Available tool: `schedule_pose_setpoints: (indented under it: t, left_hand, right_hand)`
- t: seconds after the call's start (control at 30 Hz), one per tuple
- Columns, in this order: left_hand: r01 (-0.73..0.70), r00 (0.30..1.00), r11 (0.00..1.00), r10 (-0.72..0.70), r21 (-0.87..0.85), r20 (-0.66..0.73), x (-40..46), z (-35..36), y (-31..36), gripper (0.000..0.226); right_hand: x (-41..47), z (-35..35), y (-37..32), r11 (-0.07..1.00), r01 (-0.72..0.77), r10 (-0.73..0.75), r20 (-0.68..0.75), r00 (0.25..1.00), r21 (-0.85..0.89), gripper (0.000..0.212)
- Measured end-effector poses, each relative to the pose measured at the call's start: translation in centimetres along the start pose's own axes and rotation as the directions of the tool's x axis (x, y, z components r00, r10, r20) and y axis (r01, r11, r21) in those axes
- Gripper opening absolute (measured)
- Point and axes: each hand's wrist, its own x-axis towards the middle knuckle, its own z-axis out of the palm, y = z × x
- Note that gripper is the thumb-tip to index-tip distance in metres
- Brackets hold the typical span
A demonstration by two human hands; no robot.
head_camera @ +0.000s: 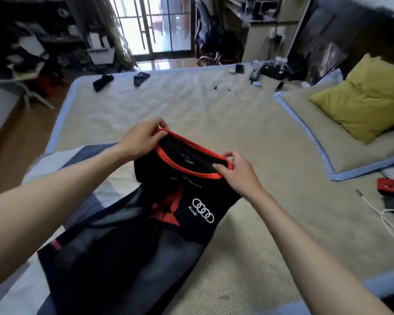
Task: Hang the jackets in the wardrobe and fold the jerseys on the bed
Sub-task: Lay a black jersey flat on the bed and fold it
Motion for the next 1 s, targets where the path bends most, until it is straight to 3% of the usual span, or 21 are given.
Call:
schedule_pose_setpoints:
  t: [0.07,0.17,0.33,0.5,0.63,0.8,0.93,1.0]
  left_hand:
    - [-0.054,0.998,0.998,0.055,0.015,-0.041,-0.6,-0.9,1.8,0.013]
    - [-0.096,0.991,0.995,0.099,0.027,-0.092,-1.9,-1.8,4.0,0.012]
    - [-0.143,0.978,0.990,0.139,-0.016,-0.158,-3.2,-4.0,7.5,0.008]
    - [-0.177,0.951,0.984,0.165,-0.022,-0.262,-3.4,-8.7,11.9,0.006]
    - [-0.219,0.915,0.975,0.198,-0.022,-0.351,-4.5,-13.7,15.1,0.005]
    - [-0.299,0.870,0.954,0.274,0.002,-0.409,-7.8,-19.5,18.2,0.008]
    - [-0.379,0.837,0.925,0.341,-0.004,-0.428,-12.5,-22.7,20.9,0.004]
    - [-0.428,0.831,0.903,0.382,-0.026,-0.404,-15.8,-23.4,22.1,0.005]
  right_hand:
    - [0.3,-2.9,-0.7,0.978,0.047,-0.048,-0.001,0.999,-0.202,0.029]
    - [-0.2,-6.4,-1.5,0.952,0.067,-0.086,-0.053,0.995,-0.298,0.047]
    - [-1.3,-11.2,-3.4,0.895,0.142,-0.194,-0.081,0.978,-0.424,0.033]
    - [-1.0,-16.2,-7.7,0.932,0.225,-0.261,-0.094,0.961,-0.285,0.054]
    - [-1.2,-20.6,-11.7,0.912,0.353,-0.368,-0.036,0.929,-0.206,0.027]
    - [-5.1,-25.7,-17.0,0.882,0.453,-0.451,0.040,0.891,-0.130,0.027]
    - [-11.5,-28.3,-20.1,0.849,0.502,-0.506,0.021,0.862,-0.166,0.054]
    - [-15.4,-28.7,-20.9,0.816,0.525,-0.539,0.006,0.842,-0.241,0.056]
